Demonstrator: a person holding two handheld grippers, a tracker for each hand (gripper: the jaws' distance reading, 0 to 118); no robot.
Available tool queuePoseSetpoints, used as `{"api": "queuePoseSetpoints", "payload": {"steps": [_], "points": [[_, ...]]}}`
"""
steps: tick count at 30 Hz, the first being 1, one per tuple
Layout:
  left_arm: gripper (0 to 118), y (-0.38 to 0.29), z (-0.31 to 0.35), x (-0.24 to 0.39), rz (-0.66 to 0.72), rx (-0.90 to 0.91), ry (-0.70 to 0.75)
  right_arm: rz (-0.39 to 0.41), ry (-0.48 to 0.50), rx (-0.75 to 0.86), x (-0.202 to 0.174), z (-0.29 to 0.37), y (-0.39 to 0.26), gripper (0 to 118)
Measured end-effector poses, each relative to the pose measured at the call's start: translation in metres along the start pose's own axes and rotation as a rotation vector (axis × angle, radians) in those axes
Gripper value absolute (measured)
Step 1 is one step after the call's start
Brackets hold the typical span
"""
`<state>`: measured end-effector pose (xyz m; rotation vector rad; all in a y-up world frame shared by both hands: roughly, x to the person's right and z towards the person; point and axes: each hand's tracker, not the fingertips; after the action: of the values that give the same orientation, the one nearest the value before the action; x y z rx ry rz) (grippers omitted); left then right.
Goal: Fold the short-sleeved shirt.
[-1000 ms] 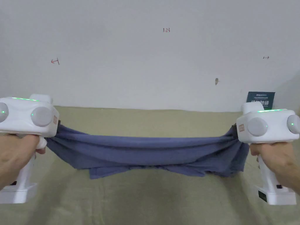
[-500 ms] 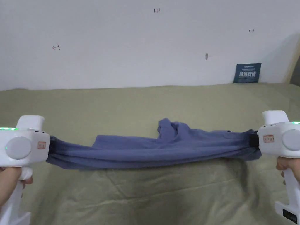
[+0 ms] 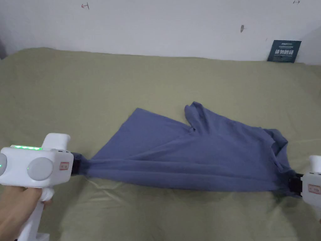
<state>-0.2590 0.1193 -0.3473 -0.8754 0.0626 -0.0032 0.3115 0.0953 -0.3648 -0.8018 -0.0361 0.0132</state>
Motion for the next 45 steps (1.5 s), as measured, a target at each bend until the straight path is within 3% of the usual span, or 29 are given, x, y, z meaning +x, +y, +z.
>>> {"api": "queuePoseSetpoints", "payload": {"steps": [4,5,6,7,8,9,10,12,13,14,15,16,20,23,24,25,26,28,30,33,34,35,36,45], "points": [[4,-0.003,-0.003,-0.006,0.055,-0.021,-0.027,-0.017,0.006,-0.007,0.003,-0.009,-0.003,7],[11,-0.003,-0.002,-0.007,0.051,-0.02,-0.039,-0.026,0.011,0.011,0.002,-0.004,-0.003,13],[32,-0.003,0.002,-0.009,0.026,-0.005,-0.073,-0.042,0.005,0.058,0.001,0.001,-0.002,35],[84,-0.003,0.004,-0.011,0.01,0.003,-0.083,-0.056,0.003,0.084,-0.001,0.005,0.0,91],[116,-0.004,0.008,-0.011,0.011,0.002,-0.074,-0.054,0.004,0.068,-0.003,0.007,0.002,118],[118,-0.006,0.014,-0.014,0.011,0.017,-0.04,-0.063,-0.039,0.174,-0.006,0.026,0.001,113],[117,-0.005,0.024,-0.014,0.022,0.062,-0.019,-0.061,0.041,0.146,-0.015,0.03,0.002,109],[115,-0.008,0.03,-0.023,0.068,0.058,0.01,-0.035,0.083,0.104,-0.032,0.039,0.003,111],[108,-0.011,0.034,-0.027,0.097,0.072,0.022,-0.026,0.09,0.102,-0.034,0.037,0.002,101],[93,-0.014,0.037,-0.03,0.094,0.066,0.011,0.001,0.128,0.111,-0.043,0.041,-0.002,78],[60,-0.017,0.039,-0.032,0.099,0.065,0.014,0.025,0.166,0.118,-0.052,0.044,-0.006,42],[0,-0.02,0.034,-0.038,0.103,0.068,0.02,0.031,0.148,0.114,-0.062,0.045,-0.01,0],[0,-0.027,0.027,-0.048,0.164,0.009,-0.03,0.093,0.181,0.102,-0.092,0.042,-0.022,0],[0,-0.022,0.026,-0.052,0.16,0.022,-0.041,0.09,0.207,0.1,-0.093,0.03,-0.025,0],[5,-0.011,0.031,-0.04,0.139,0.03,-0.028,0.092,0.227,0.096,-0.094,0.029,-0.024,0],[33,-0.006,0.029,-0.038,0.139,0.033,-0.037,0.11,0.219,0.115,-0.103,0.039,-0.026,0],[75,0.0,0.026,-0.036,0.136,0.03,-0.044,0.111,0.22,0.114,-0.106,0.04,-0.027,0],[103,0.009,0.008,-0.038,0.122,-0.047,-0.134,0.119,0.227,0.111,-0.11,0.041,-0.028,0],[118,0.014,-0.005,-0.032,0.096,-0.046,-0.128,0.133,0.228,0.106,-0.111,0.041,-0.027,0],[103,0.014,-0.015,-0.02,0.008,-0.114,-0.068,0.138,0.228,0.093,-0.108,0.037,-0.026,0],[73,0.015,-0.015,-0.018,-0.005,-0.116,-0.057,0.142,0.224,0.089,-0.107,0.035,-0.026,0],[30,0.017,-0.014,-0.018,-0.018,-0.119,-0.067,0.147,0.22,0.085,-0.106,0.034,-0.025,0],[4,0.014,-0.02,-0.022,-0.005,-0.111,-0.076,0.149,0.216,0.083,-0.104,0.032,-0.024,0],[4,0.011,-0.014,-0.018,-0.012,-0.093,-0.087,0.116,0.202,0.086,-0.094,0.012,0.005,0]]}}
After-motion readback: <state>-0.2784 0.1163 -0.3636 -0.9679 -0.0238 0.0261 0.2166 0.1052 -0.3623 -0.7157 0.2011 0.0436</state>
